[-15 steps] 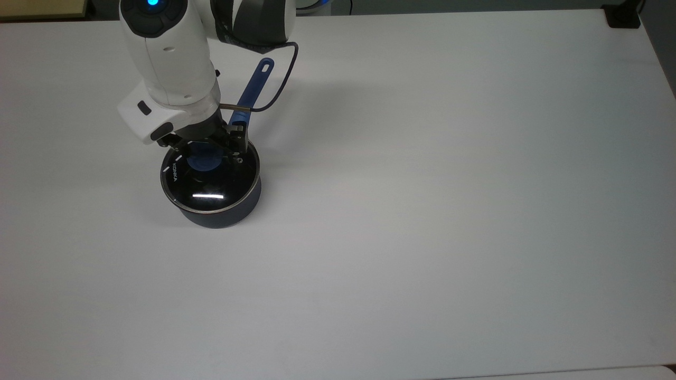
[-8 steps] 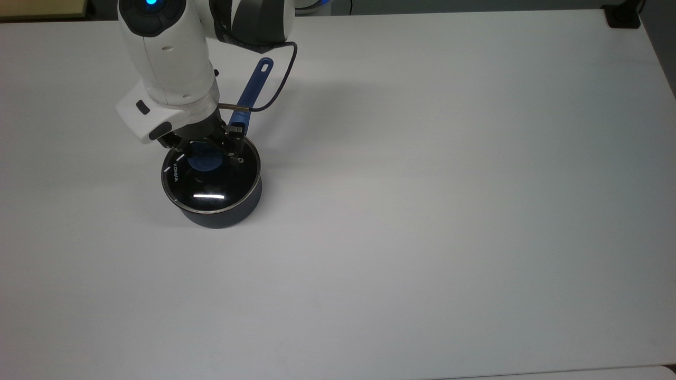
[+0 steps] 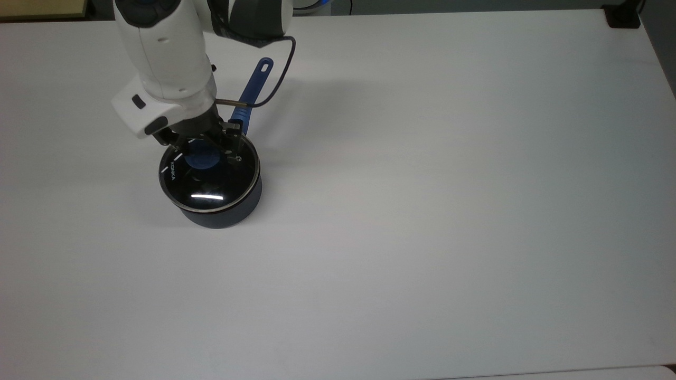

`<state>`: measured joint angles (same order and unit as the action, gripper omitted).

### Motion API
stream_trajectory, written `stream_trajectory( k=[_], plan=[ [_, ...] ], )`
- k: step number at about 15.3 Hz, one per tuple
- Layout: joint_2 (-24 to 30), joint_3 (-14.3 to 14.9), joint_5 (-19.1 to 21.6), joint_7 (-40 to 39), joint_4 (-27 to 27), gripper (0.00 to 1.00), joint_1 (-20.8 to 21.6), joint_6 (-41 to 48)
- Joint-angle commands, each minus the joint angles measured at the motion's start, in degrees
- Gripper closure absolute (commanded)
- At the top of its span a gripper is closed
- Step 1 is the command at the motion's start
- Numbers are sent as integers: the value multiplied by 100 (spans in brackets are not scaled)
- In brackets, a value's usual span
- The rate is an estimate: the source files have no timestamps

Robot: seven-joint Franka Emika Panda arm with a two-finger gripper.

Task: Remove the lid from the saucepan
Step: 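Lift the glass lid off the saucepan and carry it aside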

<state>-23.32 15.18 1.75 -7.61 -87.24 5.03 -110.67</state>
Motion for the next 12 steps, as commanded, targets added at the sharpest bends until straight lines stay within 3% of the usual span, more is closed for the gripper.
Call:
stream_trajectory(
  k=[1, 6, 12],
  plan=[
    [345, 2, 124, -118, -47, 44, -54, 107],
    [495, 2, 124, -91, -74, 44, 86, 133],
    [881, -15, 124, -21, -231, 45, 639, 634]
  ],
)
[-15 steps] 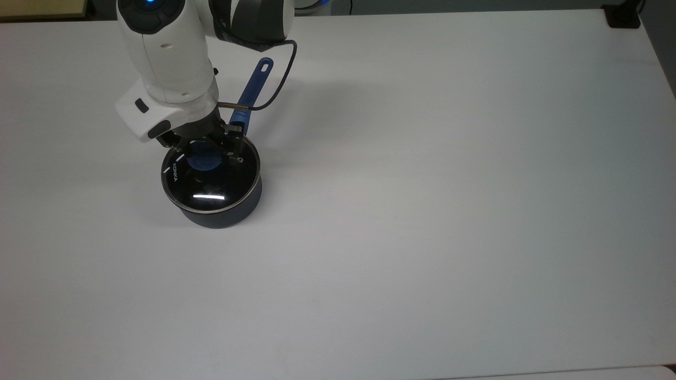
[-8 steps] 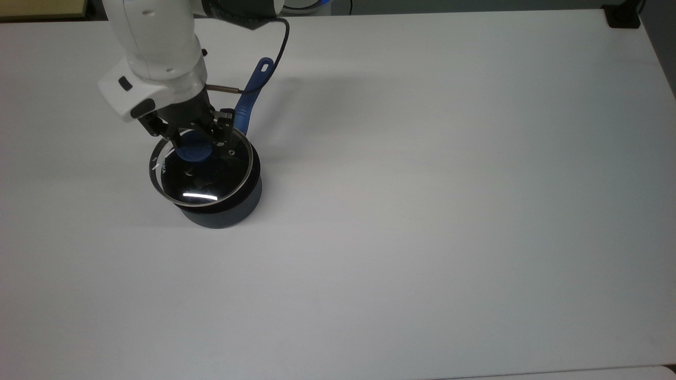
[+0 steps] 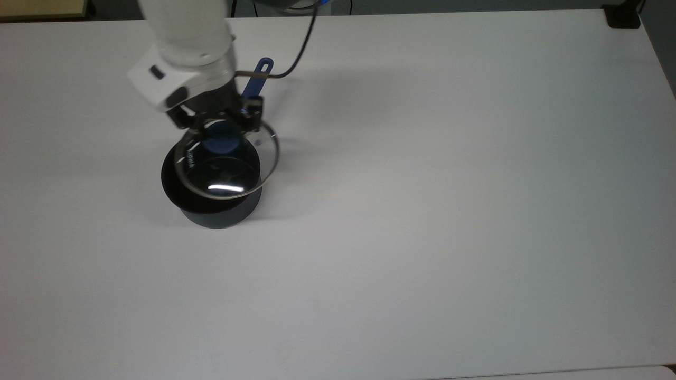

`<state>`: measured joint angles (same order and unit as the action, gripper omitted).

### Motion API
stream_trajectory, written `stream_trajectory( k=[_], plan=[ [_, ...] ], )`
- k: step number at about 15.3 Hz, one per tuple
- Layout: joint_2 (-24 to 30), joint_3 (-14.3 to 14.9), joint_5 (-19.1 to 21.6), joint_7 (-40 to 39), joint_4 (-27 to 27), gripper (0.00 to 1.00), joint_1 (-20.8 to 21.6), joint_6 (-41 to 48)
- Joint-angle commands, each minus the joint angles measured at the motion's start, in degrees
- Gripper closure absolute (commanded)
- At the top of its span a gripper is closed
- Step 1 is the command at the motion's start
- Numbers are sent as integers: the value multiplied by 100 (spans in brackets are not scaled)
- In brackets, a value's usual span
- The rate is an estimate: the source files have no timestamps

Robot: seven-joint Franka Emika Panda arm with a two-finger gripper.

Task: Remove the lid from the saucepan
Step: 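Lift the glass lid off the saucepan and carry it aside, then lower the glass lid onto the table beside the saucepan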

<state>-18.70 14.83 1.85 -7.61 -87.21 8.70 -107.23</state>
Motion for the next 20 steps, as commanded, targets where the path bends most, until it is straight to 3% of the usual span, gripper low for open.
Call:
stream_trajectory(
  k=[1, 8, 11, 20],
  plan=[
    [490, -50, 114, 39, -314, 45, 359, 308],
    [1175, -1104, 61, 399, -1315, 45, 369, 255],
    [1290, -1412, 43, 515, -1605, 45, 360, 238],
    [1194, -1624, -352, 663, -2221, 45, 448, 62]
  ],
)
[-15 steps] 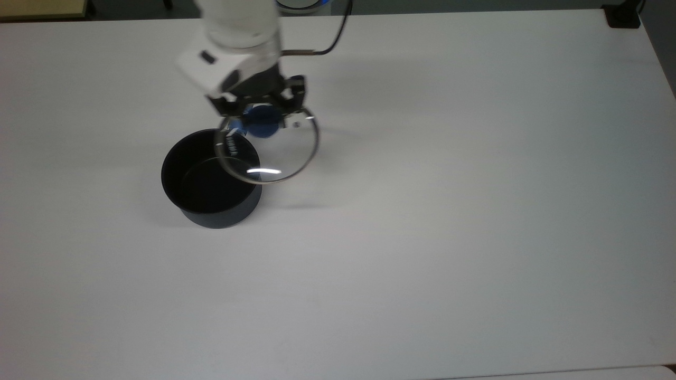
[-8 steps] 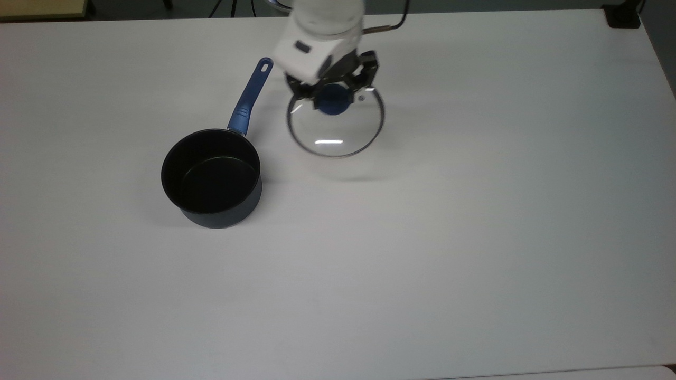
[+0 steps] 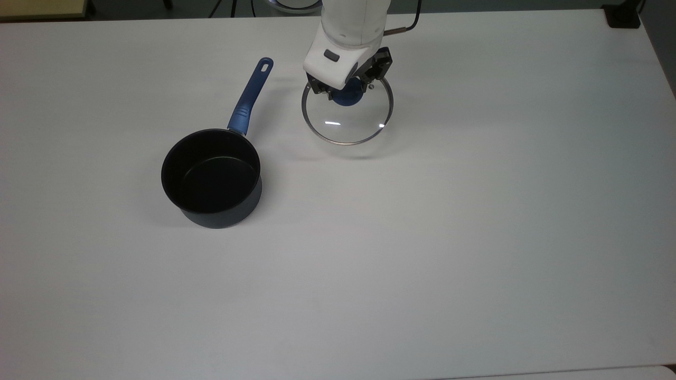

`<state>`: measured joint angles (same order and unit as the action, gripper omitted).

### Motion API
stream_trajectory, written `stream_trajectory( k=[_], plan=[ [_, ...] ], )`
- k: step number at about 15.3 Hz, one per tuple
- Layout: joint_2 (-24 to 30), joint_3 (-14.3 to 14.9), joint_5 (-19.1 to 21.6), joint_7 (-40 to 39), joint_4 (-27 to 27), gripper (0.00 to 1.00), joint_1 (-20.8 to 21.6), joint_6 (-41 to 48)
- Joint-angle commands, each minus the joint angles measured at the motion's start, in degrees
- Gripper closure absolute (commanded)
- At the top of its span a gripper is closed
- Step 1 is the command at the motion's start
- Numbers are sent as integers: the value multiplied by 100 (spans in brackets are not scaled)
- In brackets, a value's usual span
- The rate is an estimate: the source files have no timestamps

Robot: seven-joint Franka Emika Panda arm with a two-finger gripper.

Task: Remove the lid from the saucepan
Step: 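Lower the glass lid onto the table beside the saucepan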

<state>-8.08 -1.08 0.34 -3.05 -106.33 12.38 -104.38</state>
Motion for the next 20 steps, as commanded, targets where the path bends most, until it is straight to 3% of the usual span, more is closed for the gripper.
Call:
stream_trajectory(
  k=[1, 20],
  plan=[
    [71, -41, -244, 321, -318, 45, 98, -275],
    [-545, -50, -491, 929, -371, 45, 494, -654]
  ],
)
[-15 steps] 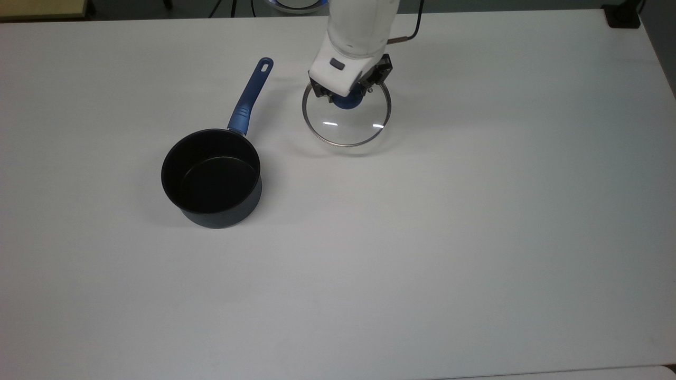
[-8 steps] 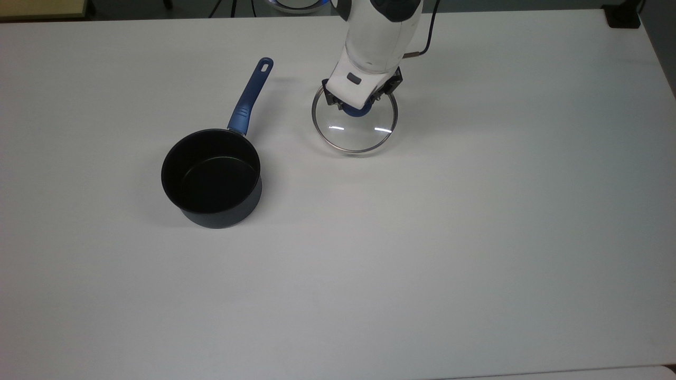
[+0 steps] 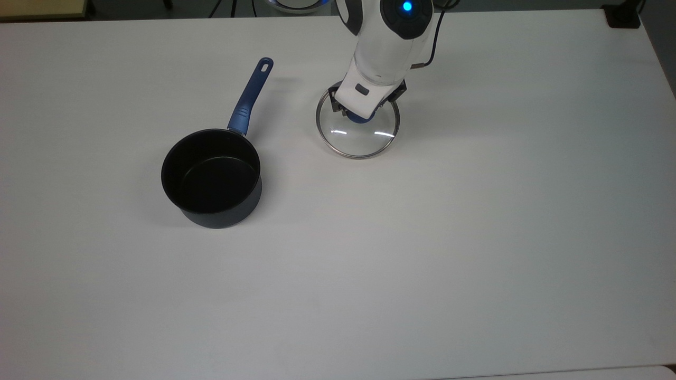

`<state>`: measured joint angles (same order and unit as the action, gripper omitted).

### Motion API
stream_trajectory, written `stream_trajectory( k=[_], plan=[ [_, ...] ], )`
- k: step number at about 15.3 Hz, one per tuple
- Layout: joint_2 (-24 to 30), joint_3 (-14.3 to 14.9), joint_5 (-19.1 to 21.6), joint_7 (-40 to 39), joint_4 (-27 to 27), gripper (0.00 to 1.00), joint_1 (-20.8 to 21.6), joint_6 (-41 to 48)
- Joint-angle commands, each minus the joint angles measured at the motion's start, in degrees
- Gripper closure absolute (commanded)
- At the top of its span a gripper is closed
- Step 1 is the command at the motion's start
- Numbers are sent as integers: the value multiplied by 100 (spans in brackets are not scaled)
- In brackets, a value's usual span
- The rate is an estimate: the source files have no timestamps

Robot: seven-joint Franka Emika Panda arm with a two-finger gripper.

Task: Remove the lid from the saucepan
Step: 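Lower the glass lid onto the table beside the saucepan, then open the gripper, release the knob, and raise the gripper away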

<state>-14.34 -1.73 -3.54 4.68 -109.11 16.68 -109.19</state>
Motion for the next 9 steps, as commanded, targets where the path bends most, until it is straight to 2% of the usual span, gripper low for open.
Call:
stream_trajectory(
  k=[1, 6, 9],
  plan=[
    [72, 15, -103, 148, -93, 45, 55, -173],
    [-7, 6, -121, 148, -128, 44, 63, -173],
    [-95, -38, -138, 148, -119, 40, 72, -173]
  ],
)
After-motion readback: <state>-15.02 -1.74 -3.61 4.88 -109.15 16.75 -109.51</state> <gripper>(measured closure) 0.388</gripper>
